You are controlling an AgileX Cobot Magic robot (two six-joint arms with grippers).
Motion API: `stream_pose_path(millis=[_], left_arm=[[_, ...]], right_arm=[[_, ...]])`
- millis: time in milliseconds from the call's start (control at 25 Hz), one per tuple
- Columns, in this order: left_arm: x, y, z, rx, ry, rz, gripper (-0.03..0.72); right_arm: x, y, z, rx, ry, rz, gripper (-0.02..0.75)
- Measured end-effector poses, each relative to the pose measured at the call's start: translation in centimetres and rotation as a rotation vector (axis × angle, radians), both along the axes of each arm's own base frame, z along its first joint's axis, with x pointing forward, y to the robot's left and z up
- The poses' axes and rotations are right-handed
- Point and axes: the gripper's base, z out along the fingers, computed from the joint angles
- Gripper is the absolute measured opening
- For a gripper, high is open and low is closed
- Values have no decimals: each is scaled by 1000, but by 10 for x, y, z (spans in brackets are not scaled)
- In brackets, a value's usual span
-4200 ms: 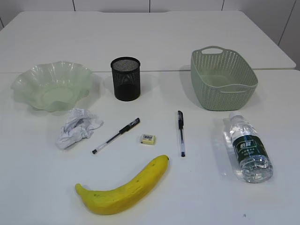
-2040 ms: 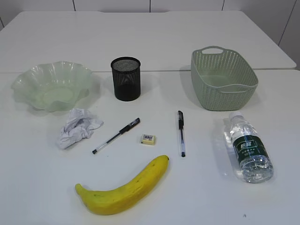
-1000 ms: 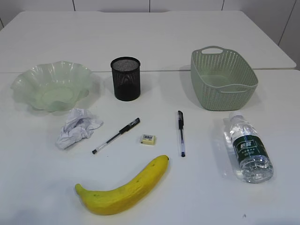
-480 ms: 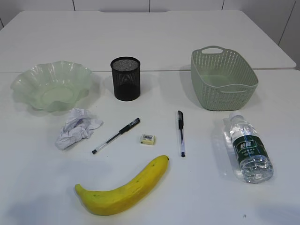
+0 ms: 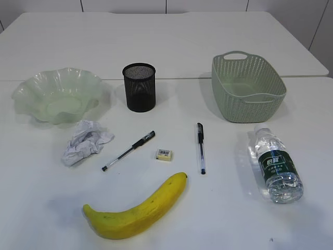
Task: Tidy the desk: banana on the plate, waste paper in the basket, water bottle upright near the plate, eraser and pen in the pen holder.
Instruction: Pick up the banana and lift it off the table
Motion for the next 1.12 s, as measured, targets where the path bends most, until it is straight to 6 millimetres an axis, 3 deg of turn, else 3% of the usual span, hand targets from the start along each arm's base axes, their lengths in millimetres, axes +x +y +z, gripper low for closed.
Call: stream_pose_path(millis=[240, 400, 560, 840, 1120], left_arm=[[29, -24, 14, 26, -20, -223, 330], [41, -40, 16, 37, -20, -322, 425], [48, -56, 8, 42, 3, -386, 494], [54, -101, -24, 115, 87, -619, 506], [64, -126, -41, 175, -11, -751, 507]], right_arm=[[12, 8, -5, 101, 55, 17, 389], [18, 10, -7, 138, 84, 1, 421], [24, 10, -10, 143, 122, -1, 458], [39, 11, -18, 160, 198, -5, 463], [49, 11, -23, 162, 249, -10, 465]])
